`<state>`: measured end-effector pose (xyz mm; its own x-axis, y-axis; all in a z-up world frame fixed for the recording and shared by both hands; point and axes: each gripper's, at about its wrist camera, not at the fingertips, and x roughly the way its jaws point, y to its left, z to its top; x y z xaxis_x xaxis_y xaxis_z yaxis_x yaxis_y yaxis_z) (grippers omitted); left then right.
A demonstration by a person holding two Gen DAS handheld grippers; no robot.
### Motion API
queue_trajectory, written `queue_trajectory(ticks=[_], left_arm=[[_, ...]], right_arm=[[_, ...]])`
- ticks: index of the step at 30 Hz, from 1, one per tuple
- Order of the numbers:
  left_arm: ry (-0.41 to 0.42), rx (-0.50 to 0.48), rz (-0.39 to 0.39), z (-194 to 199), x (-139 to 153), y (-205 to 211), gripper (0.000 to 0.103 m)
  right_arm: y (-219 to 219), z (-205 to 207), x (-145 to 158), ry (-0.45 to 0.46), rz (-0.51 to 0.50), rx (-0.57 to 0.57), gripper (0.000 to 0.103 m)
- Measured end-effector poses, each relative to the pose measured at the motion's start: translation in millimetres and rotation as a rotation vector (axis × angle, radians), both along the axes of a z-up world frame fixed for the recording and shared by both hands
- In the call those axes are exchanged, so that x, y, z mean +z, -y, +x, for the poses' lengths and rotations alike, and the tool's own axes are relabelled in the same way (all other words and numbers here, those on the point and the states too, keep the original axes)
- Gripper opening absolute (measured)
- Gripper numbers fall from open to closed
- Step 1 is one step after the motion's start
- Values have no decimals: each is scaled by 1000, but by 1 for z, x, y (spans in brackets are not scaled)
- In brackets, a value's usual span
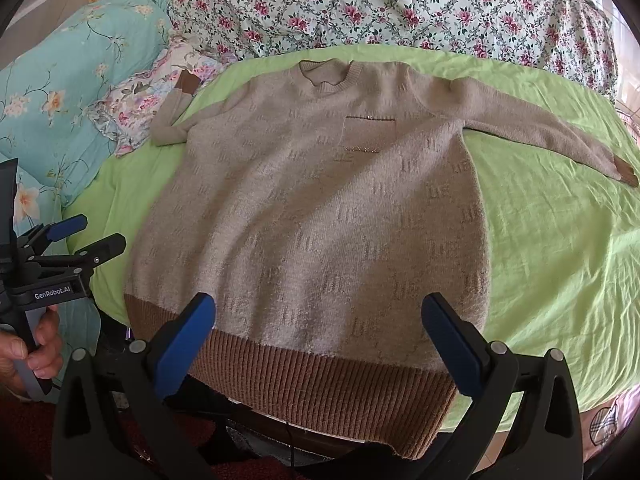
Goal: Fold small clothes
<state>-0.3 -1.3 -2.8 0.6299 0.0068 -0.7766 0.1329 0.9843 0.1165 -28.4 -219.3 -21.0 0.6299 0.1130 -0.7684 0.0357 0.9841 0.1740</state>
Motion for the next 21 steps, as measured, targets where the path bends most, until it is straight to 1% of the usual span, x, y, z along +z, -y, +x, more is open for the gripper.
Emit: queue_trajectory(ticks=[7, 10, 21], left_arm=[[-6, 1, -4, 2, 0, 0, 101], [0, 0, -6, 2, 0, -1, 101], [0, -6, 11, 7, 1, 1, 101]], right_arm=[[4, 1, 1, 2, -3, 2, 103], [0, 0, 1, 5, -3, 5, 103], [4, 2, 3, 4, -5, 5, 103]])
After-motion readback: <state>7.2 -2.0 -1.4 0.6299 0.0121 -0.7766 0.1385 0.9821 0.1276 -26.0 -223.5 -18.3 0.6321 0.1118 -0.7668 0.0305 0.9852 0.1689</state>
